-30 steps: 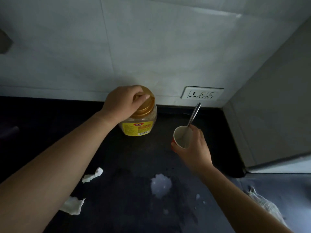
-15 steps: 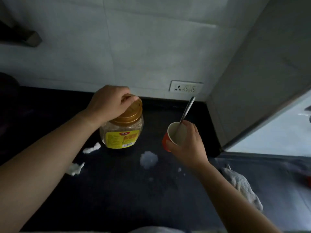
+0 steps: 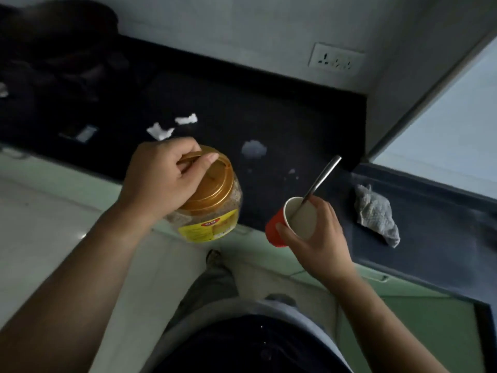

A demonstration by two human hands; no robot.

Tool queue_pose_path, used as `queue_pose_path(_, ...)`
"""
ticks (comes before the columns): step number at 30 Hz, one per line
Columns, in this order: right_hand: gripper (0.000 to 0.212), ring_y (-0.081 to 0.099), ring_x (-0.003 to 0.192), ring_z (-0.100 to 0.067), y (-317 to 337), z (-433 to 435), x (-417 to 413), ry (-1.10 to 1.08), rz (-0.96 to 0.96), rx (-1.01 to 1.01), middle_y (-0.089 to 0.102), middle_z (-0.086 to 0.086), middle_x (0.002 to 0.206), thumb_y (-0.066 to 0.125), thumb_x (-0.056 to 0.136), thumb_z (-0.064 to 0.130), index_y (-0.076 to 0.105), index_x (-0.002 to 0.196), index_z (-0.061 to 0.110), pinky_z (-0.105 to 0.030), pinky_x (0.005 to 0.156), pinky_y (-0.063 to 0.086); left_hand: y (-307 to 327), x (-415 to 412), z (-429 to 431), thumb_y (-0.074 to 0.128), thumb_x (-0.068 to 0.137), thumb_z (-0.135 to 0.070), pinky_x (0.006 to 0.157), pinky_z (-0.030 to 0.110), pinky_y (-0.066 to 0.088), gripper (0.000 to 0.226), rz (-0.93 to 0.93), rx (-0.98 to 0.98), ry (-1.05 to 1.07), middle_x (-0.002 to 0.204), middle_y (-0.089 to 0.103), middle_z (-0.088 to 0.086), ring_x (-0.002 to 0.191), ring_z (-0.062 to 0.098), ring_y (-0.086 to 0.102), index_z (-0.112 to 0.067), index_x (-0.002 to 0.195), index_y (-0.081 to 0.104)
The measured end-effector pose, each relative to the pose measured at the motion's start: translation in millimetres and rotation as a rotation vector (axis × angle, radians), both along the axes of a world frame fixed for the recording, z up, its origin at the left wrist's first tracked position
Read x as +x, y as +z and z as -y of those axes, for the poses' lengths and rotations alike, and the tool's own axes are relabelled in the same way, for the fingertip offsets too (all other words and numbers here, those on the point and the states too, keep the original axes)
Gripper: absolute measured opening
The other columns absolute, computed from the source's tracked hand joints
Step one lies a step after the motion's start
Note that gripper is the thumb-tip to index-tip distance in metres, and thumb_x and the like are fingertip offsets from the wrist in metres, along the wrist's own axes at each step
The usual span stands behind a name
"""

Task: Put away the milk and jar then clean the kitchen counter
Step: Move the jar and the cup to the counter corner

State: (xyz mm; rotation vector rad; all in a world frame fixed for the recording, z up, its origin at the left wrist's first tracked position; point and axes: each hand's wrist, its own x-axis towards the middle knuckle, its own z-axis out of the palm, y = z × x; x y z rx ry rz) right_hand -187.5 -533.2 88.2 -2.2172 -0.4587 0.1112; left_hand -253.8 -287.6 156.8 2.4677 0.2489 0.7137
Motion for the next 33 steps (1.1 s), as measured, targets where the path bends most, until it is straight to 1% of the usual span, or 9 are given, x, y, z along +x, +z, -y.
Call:
queue_pose_path(4, 0.055, 0.040, 0.084, 0.018, -20.2, 26.7, -56.3, 0.089, -0.081, -0.028, 0.040, 0.027, 0.094, 0.065, 0.060, 0.053, 0.040, 0.106, 0.036, 0.007, 0.068, 0.029, -15.8, -79.6, 39.4, 0.059, 0.086, -0.038, 0.049, 0.011, 0.033, 0.030, -0.096, 0.040, 0.105, 0.050, 0.050, -0.011, 0.048, 0.000, 0.049, -0.015, 0.067, 0.059)
queue_pose_path(8, 0.058, 0.038, 0.078, 0.007, -35.8, 41.9, -98.3, 0.241, -0.096, -0.121, 0.042, 0.018, 0.101, 0.074, 0.067, 0.046, 0.044, 0.114, 0.031, -0.003, 0.061, 0.034, -28.6, -143.2, 68.7, 0.055, 0.087, -0.043, 0.053, 0.004, 0.030, 0.030, -0.201, 0.008, 0.125, 0.054, 0.049, -0.016, 0.051, -0.001, 0.050, -0.020, 0.068, 0.057)
queue_pose_path(12, 0.065, 0.043, 0.085, 0.002, -41.9, 46.6, -132.8, 0.371, -0.116, -0.160, 0.041, 0.017, 0.105, 0.075, 0.067, 0.049, 0.041, 0.120, 0.032, -0.006, 0.060, 0.032, -48.5, -210.7, 94.6, 0.047, 0.086, -0.051, 0.054, 0.009, 0.038, 0.033, -0.309, -0.118, 0.190, 0.061, 0.055, -0.016, 0.057, -0.002, 0.054, -0.023, 0.075, 0.060)
queue_pose_path(14, 0.072, 0.045, 0.088, -0.004, -48.2, 41.5, -149.7, 0.428, -0.139, -0.197, 0.040, 0.016, 0.108, 0.075, 0.066, 0.049, 0.040, 0.125, 0.027, -0.006, 0.060, 0.032, -61.6, -244.9, 103.7, 0.049, 0.089, -0.052, 0.054, 0.014, 0.045, 0.035, -0.339, -0.223, 0.245, 0.059, 0.057, -0.012, 0.060, 0.005, 0.058, -0.023, 0.072, 0.059)
queue_pose_path(16, 0.074, 0.044, 0.090, -0.004, -53.1, 30.8, -167.2, 0.489, -0.158, -0.237, 0.038, 0.017, 0.108, 0.075, 0.066, 0.050, 0.037, 0.127, 0.028, -0.006, 0.060, 0.030, -73.1, -278.6, 107.6, 0.046, 0.085, -0.055, 0.057, 0.013, 0.046, 0.038, -0.365, -0.340, 0.333, 0.058, 0.058, -0.008, 0.069, 0.005, 0.059, -0.023, 0.069, 0.057)
queue_pose_path(19, 0.073, 0.044, 0.091, -0.003, -57.5, 2.6, -193.2, 0.603, -0.180, -0.257, 0.039, 0.018, 0.108, 0.074, 0.067, 0.051, 0.034, 0.125, 0.033, -0.008, 0.064, 0.032, -84.0, -327.3, 100.2, 0.042, 0.076, -0.063, 0.051, 0.011, 0.042, 0.045, -0.419, -0.417, 0.509, 0.057, 0.057, -0.006, 0.061, 0.008, 0.058, -0.021, 0.066, 0.055)
queue_pose_path(25, 0.061, 0.048, 0.094, -0.009, -51.9, -101.2, -259.1, 0.884, -0.136, -0.272, 0.047, 0.008, 0.111, 0.071, 0.067, 0.049, 0.042, 0.117, 0.029, -0.029, 0.076, 0.045, -90.4, -423.1, 56.2, 0.046, 0.076, -0.058, 0.049, 0.019, 0.038, 0.042, -0.437, -0.422, 0.736, 0.056, 0.055, -0.004, 0.054, 0.011, 0.053, -0.018, 0.065, 0.053)
queue_pose_path(29, 0.055, 0.048, 0.092, -0.008, -45.1, -191.9, -328.9, 1.067, -0.112, -0.213, 0.050, 0.006, 0.108, 0.072, 0.069, 0.047, 0.048, 0.113, 0.024, -0.014, 0.071, 0.040, -85.2, -495.2, 16.0, 0.061, 0.082, -0.038, 0.048, 0.017, 0.036, 0.029, -0.449, -0.464, 0.826, 0.051, 0.051, -0.007, 0.048, 0.009, 0.051, -0.024, 0.061, 0.049)
queue_pose_path(33, 0.064, 0.046, 0.097, -0.007, -41.2, -265.7, -390.3, 1.205, -0.109, -0.133, 0.048, 0.004, 0.113, 0.074, 0.070, 0.042, 0.045, 0.122, 0.021, -0.006, 0.074, 0.036, -77.3, -556.9, -29.8, 0.055, 0.078, -0.045, 0.049, 0.017, 0.036, 0.025, -0.403, -0.473, 0.922, 0.052, 0.054, -0.007, 0.049, 0.010, 0.053, -0.024, 0.064, 0.053)
